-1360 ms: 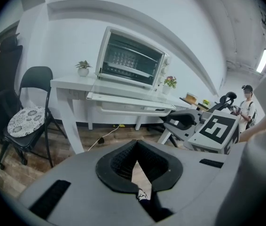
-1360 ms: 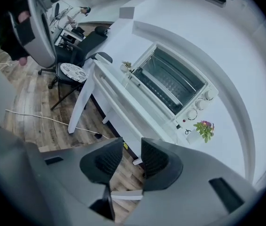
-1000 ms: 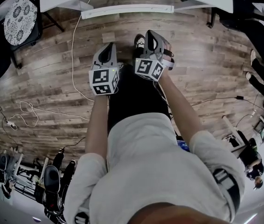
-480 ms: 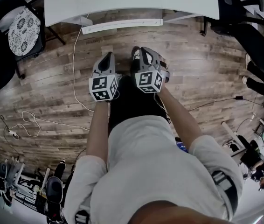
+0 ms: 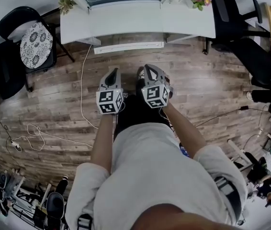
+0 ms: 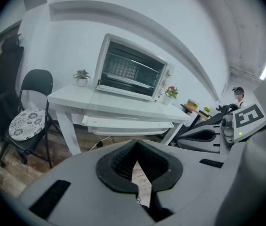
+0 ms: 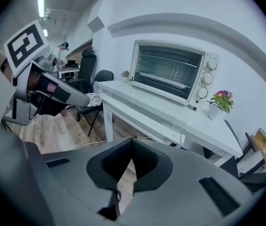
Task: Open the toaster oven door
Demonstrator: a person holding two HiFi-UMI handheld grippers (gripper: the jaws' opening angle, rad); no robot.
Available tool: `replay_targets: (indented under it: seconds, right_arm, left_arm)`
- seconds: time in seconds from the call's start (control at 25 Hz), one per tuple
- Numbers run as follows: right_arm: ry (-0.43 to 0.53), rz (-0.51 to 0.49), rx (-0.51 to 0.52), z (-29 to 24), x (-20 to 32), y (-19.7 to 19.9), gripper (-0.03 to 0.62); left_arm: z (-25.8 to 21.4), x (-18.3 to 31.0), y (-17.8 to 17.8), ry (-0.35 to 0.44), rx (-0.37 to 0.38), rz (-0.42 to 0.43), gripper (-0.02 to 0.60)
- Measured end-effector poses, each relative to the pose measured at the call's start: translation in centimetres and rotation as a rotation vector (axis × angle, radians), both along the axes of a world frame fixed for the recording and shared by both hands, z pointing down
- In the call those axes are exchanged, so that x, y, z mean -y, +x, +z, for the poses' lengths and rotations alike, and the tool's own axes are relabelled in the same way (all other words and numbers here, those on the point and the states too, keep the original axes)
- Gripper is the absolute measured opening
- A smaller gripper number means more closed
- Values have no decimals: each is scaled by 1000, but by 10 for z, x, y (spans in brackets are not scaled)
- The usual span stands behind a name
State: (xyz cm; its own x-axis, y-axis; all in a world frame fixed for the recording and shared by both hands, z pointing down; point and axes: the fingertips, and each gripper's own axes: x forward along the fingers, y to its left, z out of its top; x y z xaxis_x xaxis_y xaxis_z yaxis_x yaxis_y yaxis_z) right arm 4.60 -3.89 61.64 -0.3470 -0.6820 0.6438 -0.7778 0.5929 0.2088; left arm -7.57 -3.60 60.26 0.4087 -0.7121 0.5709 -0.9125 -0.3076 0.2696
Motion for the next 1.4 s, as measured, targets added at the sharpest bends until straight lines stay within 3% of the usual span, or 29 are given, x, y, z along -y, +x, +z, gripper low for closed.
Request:
replay_targets:
  seconds: [0.44, 0.72, 0.96, 1.2, 1.4]
  right_arm:
    - [15, 6, 57, -54, 12, 2, 0]
    - [71, 21, 121, -100, 34, -2, 0]
    - [148, 33, 178, -150, 53, -5, 0]
    - [232, 47, 240, -194, 64, -4, 0]
    - [336, 40, 279, -247, 72, -5, 0]
  left_arm:
    - [-47, 11, 6, 21, -4, 32, 17]
    - [-91, 29, 13, 69, -88, -8, 17]
    - [-141, 45, 20, 175, -109, -30, 17]
    - [-190, 57, 14, 297, -50, -41, 17]
    - [-244, 61, 8, 413, -54, -52, 17]
